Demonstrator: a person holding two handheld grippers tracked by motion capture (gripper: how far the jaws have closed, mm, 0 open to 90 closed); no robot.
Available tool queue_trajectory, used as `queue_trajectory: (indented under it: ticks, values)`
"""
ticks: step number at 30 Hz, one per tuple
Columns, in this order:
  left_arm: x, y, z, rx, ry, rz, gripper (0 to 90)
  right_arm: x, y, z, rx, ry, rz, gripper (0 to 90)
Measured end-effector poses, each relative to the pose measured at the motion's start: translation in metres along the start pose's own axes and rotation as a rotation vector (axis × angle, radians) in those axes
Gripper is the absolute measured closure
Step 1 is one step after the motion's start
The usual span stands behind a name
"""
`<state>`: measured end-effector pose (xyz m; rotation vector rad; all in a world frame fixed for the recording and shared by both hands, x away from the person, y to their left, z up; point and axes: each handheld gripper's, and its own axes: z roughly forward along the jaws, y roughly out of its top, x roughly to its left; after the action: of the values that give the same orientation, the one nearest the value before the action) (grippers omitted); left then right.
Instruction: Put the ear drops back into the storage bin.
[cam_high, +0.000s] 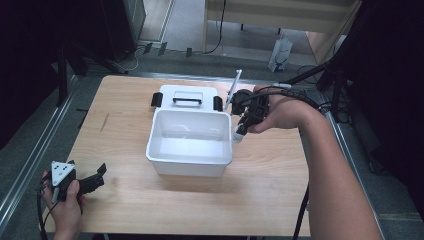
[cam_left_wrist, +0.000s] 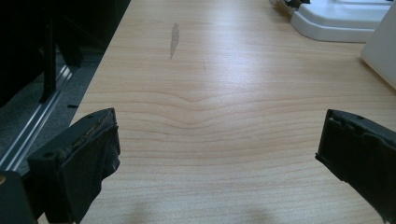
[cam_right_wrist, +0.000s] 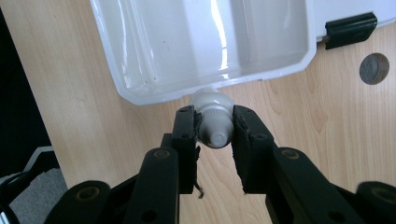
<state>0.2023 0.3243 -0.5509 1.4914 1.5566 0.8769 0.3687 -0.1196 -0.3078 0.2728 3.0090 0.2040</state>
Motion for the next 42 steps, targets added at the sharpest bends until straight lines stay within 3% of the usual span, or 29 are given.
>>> queue_trajectory:
  ticks: [9, 15, 27, 42]
  values:
    - [0.000, 0.000, 0.000, 0.000, -0.001, 0.001, 0.0, 0.002, 0.017, 0.002, -0.011, 0.004, -0.021, 72.1]
    - [0.001, 0.000, 0.000, 0.004, -0.005, -0.002, 0.0, 0.002, 0.027, 0.014, -0.006, 0.007, -0.044, 72.1]
    - [0.001, 0.000, 0.000, 0.005, -0.009, -0.007, 0.0, -0.004, 0.030, 0.032, 0.007, 0.019, -0.038, 72.1]
    - [0.002, 0.000, 0.000, 0.002, -0.013, -0.013, 0.0, -0.005, 0.039, 0.055, 0.022, 0.012, -0.065, 72.1]
